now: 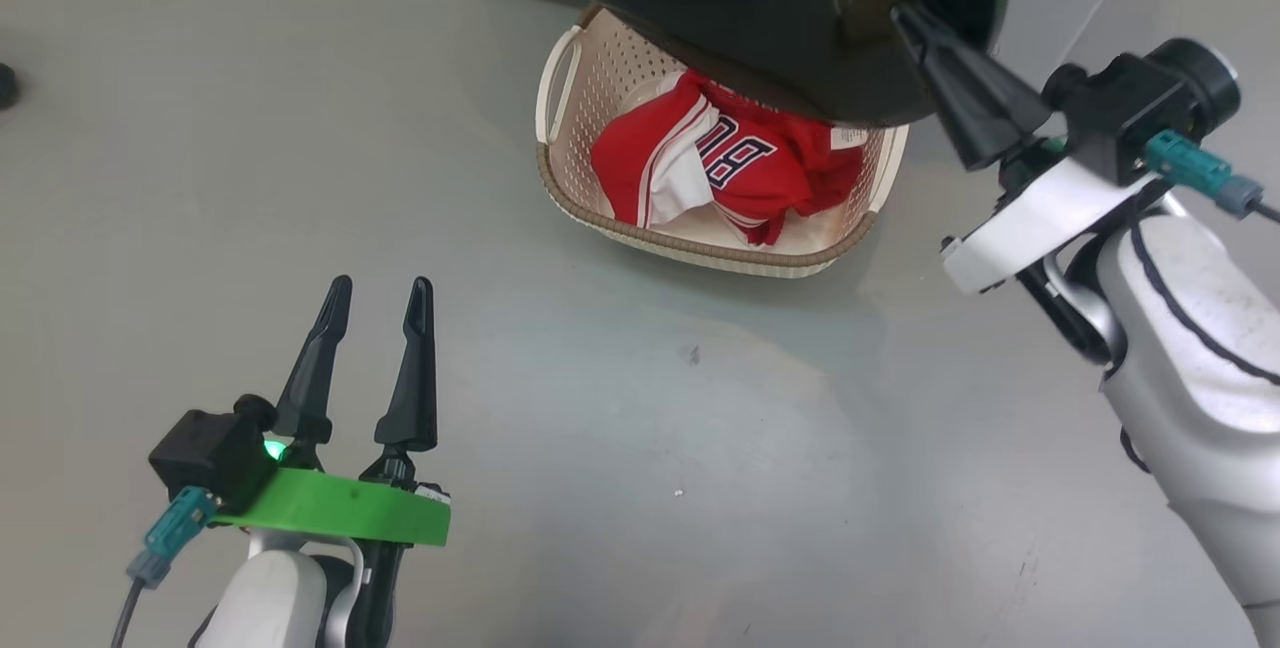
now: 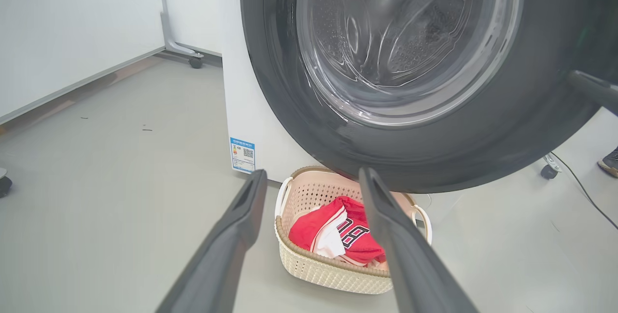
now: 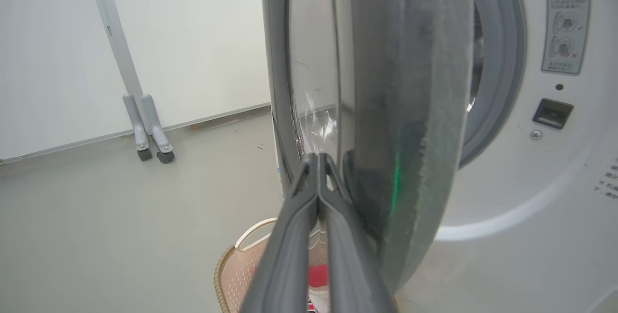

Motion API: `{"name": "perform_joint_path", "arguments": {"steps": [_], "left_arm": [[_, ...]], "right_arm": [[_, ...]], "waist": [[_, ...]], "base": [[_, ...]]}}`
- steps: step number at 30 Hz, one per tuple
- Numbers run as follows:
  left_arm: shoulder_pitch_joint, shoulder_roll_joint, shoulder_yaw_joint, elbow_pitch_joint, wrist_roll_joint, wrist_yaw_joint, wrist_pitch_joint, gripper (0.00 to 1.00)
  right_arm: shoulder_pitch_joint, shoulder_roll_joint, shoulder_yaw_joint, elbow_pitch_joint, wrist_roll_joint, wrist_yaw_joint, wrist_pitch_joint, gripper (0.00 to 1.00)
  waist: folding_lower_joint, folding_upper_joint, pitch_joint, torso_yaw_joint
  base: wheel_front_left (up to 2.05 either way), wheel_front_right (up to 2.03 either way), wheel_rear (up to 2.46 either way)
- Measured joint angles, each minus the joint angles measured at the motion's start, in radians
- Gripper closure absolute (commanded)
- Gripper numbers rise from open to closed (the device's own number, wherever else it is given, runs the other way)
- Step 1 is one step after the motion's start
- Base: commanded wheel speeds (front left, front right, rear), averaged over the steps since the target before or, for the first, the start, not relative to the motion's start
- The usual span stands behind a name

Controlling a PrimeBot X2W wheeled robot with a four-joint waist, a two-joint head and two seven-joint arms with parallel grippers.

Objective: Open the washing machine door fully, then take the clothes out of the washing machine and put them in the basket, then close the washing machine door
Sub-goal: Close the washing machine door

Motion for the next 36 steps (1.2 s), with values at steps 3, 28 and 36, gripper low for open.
{"name": "perform_joint_path", "arguments": {"steps": [3,28,36], "left_arm": [[-0.009,-0.002,-0.005,-0.002,0.000,0.000,0.000,0.00],[-0.080,-0.015,-0.079,-0.020,-0.083,0.000,0.000,0.00],[-0.091,-0.017,-0.089,-0.021,-0.117,0.000,0.000,0.00]], "right_arm": [[-0.029,-0.009,-0.016,0.012,0.008,0.000,0.000,1.00],[-0.326,-0.132,-0.111,0.079,0.021,0.000,0.043,1.00],[-0.411,-0.152,-0.143,0.113,0.020,0.000,0.052,1.00]], "waist": [[0.0000,0.0000,0.019,0.003],[0.0000,0.0000,0.184,0.059],[0.0001,0.0000,0.219,0.086]], "base": [[0.00,0.00,0.00],[0.00,0.00,0.00],[0.00,0.00,0.00]]}}
